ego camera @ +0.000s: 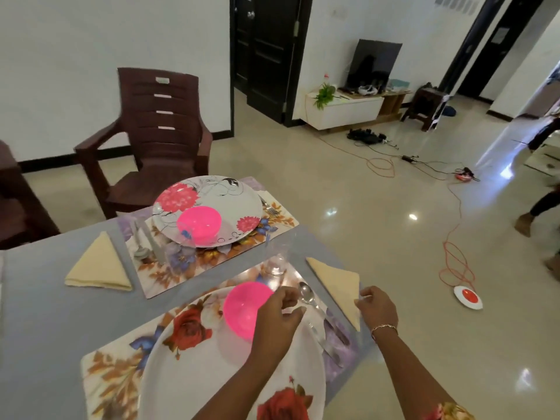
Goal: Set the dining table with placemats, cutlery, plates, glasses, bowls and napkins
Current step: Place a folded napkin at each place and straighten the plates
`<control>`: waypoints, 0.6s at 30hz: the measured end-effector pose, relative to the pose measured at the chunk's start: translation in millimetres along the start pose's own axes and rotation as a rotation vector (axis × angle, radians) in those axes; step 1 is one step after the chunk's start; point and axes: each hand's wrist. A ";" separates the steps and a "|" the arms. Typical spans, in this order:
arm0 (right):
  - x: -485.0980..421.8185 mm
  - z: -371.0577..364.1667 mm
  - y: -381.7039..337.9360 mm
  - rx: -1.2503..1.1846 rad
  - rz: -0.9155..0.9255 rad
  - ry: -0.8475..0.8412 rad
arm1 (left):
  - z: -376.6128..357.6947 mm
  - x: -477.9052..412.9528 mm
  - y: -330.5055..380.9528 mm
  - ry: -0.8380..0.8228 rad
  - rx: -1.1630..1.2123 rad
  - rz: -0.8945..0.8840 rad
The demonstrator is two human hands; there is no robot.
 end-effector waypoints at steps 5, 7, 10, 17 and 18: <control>94.3 -31.3 -21.2 -0.029 0.332 -0.087 | 43.2 72.1 -12.8 0.252 -0.068 -0.061; 140.5 -50.9 -29.7 -0.116 0.454 -0.121 | 66.9 110.9 -23.1 0.357 -0.093 -0.042; 206.3 -79.9 -36.7 -0.157 0.555 -0.219 | 106.7 170.1 -37.8 0.456 -0.163 0.001; 360.7 -150.4 -68.1 -0.117 0.855 -0.555 | 216.2 295.7 -85.3 0.745 -0.222 0.130; 382.7 -161.2 -72.6 -0.116 0.896 -0.596 | 232.0 313.0 -91.0 0.786 -0.230 0.144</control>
Point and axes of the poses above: each hand's wrist, its own x-axis away from the middle knuckle, its own z-axis out of the back of the hand, y = z × x, and after that the axes turned 12 degrees about -x, right-handed
